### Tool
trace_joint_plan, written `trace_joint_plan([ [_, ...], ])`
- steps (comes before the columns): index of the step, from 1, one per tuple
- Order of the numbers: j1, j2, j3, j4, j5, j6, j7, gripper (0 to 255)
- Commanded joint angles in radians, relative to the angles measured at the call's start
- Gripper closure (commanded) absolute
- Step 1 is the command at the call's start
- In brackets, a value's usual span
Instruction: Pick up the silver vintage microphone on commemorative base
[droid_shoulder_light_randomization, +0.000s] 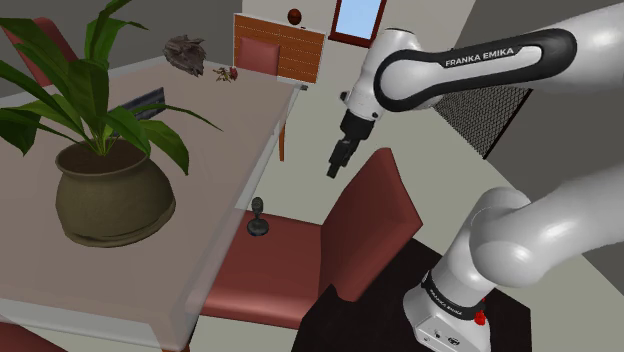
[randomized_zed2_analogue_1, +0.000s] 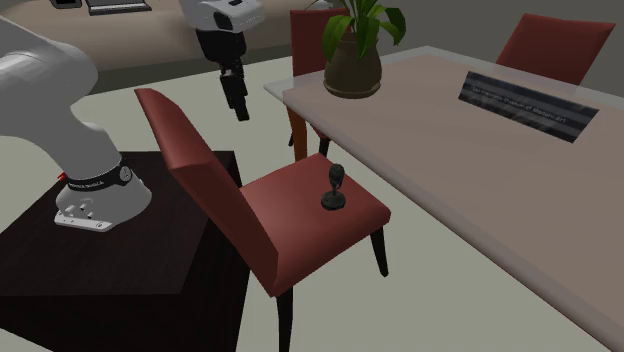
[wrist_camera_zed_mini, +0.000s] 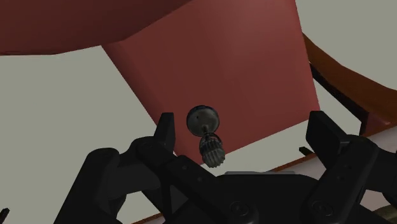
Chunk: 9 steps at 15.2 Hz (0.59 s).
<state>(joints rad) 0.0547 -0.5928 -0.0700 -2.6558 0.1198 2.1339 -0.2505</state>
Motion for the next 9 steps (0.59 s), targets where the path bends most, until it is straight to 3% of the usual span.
trace_joint_plan([
  [1, 0.017, 0.067, -0.009, -0.009, 0.020, 0.102, -0.032, 0],
  [5, 0.061, 0.221, -0.035, -0.003, 0.080, 0.293, -0.115, 0],
  [9, 0.122, 0.392, -0.069, 0.038, 0.189, 0.459, -0.236, 0],
])
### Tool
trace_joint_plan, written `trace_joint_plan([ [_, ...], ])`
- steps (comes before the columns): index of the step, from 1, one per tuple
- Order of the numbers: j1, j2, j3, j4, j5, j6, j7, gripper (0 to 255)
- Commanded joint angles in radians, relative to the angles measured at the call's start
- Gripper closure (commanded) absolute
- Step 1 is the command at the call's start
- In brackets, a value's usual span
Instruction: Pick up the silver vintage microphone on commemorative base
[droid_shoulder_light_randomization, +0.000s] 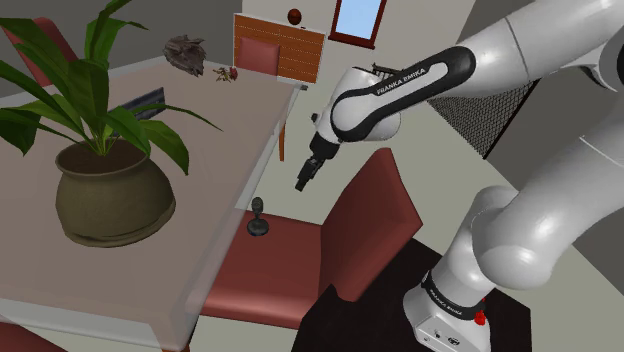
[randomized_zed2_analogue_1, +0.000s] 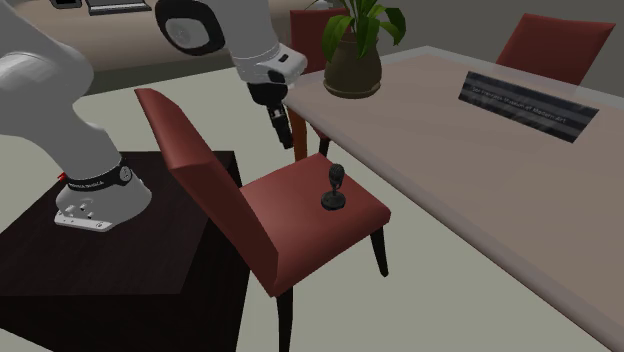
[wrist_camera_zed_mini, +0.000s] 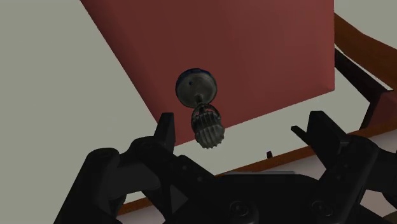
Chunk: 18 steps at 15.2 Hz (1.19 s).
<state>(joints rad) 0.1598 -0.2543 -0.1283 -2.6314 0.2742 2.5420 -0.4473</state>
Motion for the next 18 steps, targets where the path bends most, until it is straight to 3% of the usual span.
trace_joint_plan([
  [1, 0.034, 0.097, -0.019, 0.029, 0.073, 0.087, -0.077, 0],
  [6, 0.087, 0.318, -0.021, 0.146, 0.334, 0.218, -0.325, 0],
  [11, 0.047, 0.527, 0.062, 0.311, 0.585, 0.288, -0.573, 0],
  [13, 0.017, 0.604, 0.105, 0.382, 0.653, 0.309, -0.650, 0],
  [18, -0.009, 0.669, 0.143, 0.408, 0.738, 0.345, -0.737, 0],
])
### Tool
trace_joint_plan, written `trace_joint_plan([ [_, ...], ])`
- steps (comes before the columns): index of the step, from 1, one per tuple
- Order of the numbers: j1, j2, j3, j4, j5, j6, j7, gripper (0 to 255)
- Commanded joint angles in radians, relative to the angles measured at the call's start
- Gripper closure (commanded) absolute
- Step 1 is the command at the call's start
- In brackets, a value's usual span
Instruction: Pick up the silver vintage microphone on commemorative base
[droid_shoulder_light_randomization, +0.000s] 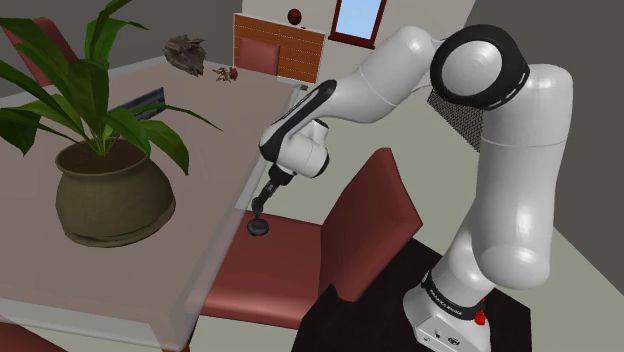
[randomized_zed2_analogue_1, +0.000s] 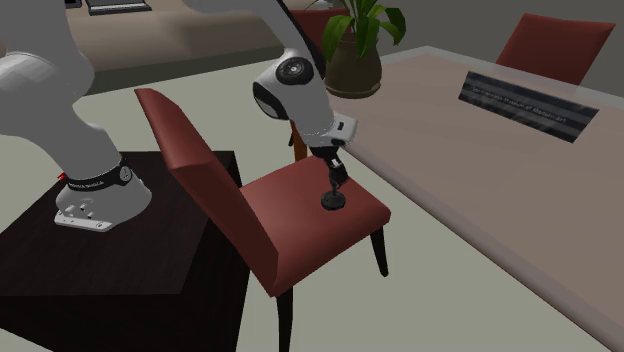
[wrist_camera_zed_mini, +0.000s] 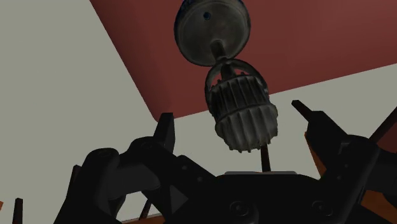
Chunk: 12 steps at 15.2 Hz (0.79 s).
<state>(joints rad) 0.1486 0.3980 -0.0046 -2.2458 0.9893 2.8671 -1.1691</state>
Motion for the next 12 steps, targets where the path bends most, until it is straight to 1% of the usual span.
trace_joint_plan([
  [1, -0.005, 0.030, 0.028, 0.028, 0.039, 0.027, -0.033, 0],
  [3, -0.016, 0.051, 0.043, 0.037, 0.064, 0.039, -0.060, 0],
  [5, -0.016, 0.051, 0.042, 0.037, 0.064, 0.039, -0.061, 0],
  [6, -0.014, 0.046, 0.042, 0.033, 0.063, 0.039, -0.057, 255],
  [12, -0.012, 0.041, 0.040, 0.029, 0.060, 0.038, -0.055, 255],
])
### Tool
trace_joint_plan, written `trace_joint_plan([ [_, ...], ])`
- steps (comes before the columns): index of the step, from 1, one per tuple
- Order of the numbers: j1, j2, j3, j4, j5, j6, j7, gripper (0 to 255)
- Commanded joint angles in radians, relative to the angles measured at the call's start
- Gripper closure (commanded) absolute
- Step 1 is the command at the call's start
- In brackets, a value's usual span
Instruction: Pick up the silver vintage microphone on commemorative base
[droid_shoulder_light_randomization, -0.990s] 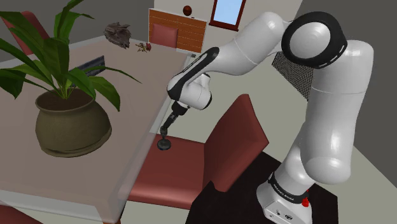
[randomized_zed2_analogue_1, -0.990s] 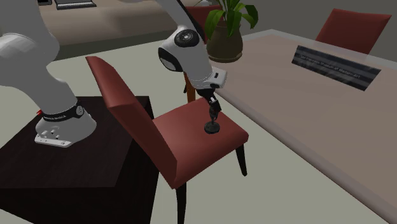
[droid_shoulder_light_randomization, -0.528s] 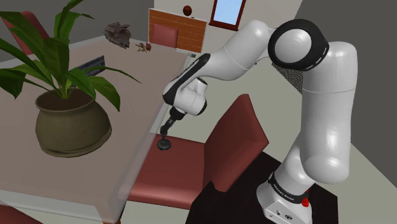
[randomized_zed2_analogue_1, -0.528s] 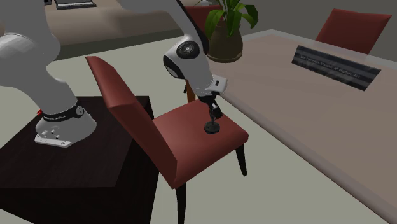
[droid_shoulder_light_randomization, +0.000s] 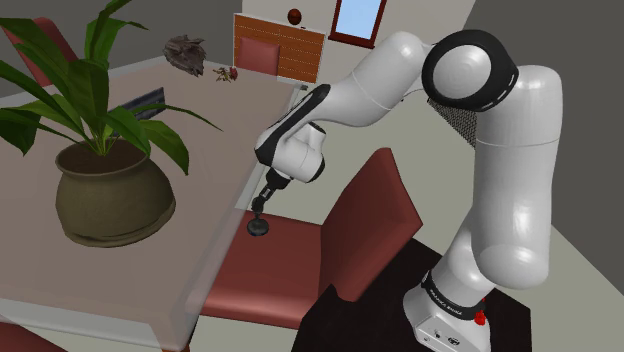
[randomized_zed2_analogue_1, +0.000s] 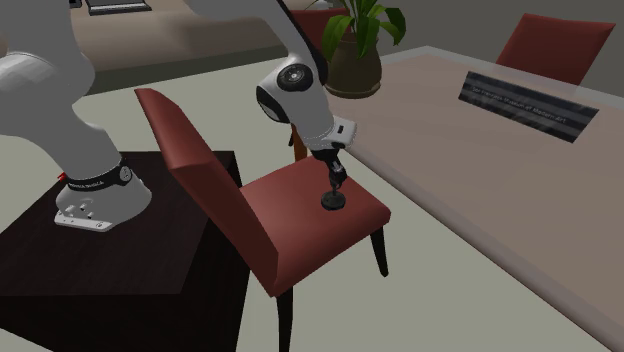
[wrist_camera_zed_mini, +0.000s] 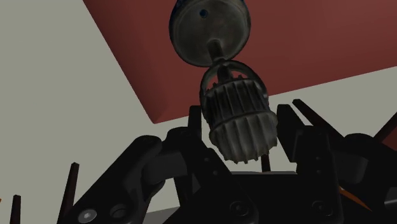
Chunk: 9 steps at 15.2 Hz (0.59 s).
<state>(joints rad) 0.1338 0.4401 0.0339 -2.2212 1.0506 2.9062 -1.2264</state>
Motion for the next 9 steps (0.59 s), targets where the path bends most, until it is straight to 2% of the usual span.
trace_joint_plan([
  [1, 0.001, -0.002, 0.002, 0.003, 0.000, -0.001, 0.001, 255],
  [3, -0.001, 0.009, 0.004, 0.013, 0.003, 0.000, -0.003, 255],
  [9, 0.042, -0.070, -0.053, -0.020, -0.092, -0.046, 0.099, 255],
])
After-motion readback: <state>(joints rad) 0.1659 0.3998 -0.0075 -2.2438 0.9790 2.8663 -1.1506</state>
